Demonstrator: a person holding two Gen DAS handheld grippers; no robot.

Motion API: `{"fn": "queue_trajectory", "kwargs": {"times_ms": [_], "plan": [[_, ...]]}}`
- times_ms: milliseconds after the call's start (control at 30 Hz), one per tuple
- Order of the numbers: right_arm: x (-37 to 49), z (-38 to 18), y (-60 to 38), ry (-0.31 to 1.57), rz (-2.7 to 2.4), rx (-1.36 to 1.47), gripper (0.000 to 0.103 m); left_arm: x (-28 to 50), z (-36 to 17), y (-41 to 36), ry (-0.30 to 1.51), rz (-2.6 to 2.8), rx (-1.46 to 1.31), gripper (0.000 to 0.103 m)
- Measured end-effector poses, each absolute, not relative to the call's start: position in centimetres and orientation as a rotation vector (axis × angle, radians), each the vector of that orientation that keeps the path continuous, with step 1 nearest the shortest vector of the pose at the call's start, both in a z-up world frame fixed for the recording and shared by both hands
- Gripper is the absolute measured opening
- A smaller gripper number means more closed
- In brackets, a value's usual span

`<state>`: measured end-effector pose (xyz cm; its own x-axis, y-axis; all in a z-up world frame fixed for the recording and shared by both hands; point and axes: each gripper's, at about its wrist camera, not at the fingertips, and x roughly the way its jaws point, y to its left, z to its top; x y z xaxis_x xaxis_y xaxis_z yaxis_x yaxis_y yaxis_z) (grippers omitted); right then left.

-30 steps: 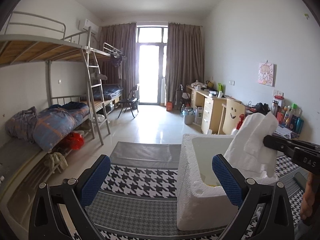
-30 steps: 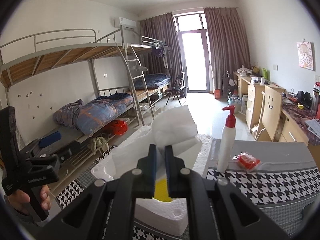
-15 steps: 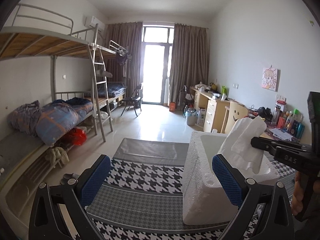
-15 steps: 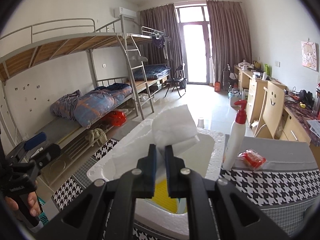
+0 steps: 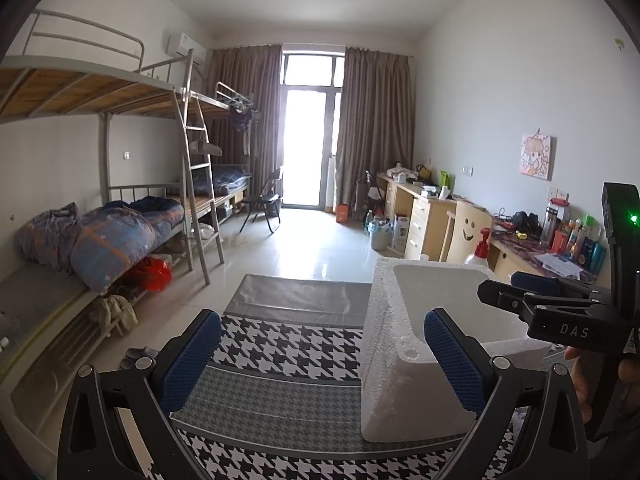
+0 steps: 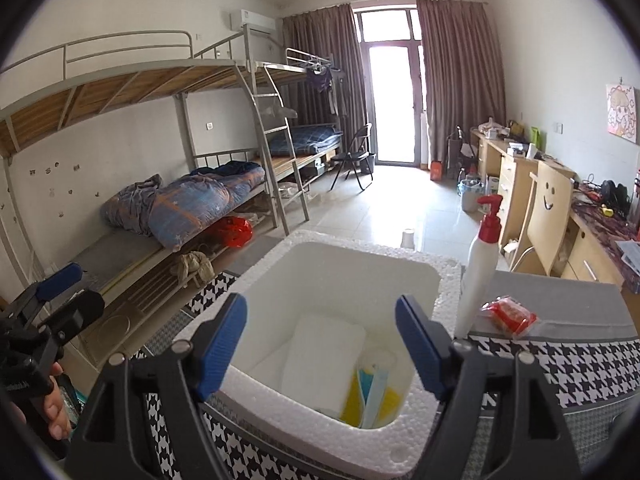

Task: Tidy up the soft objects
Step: 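Lower the white tissue into the foam box and open the right tool, then withdraw both tools from the foam box toward the grey sock and green package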

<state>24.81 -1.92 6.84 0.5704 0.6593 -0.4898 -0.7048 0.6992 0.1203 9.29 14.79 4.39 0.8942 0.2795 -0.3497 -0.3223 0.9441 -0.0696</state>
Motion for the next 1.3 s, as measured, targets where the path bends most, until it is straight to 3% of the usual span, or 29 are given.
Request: {"fn": "queue_trajectory", "kwargs": {"times_ms": [767,933,1300], "plan": [[22.1,9.6,-5.9,0.453,0.791,-0.065,0.083,8.1,5.9,11.7,0.323,0.236,-0.089,0.102],[21.2,9.9,-7.0,0.415,0.768,-0.063,0.096,7.8,6.2,10.8,0.319,0.222,-0.075,0.102],[20.4,10.2,-9.3,0.380,0.717,-0.052,0.097,7.0,6.8,8.9,0.297,0.180,-0.066,0.102]]}}
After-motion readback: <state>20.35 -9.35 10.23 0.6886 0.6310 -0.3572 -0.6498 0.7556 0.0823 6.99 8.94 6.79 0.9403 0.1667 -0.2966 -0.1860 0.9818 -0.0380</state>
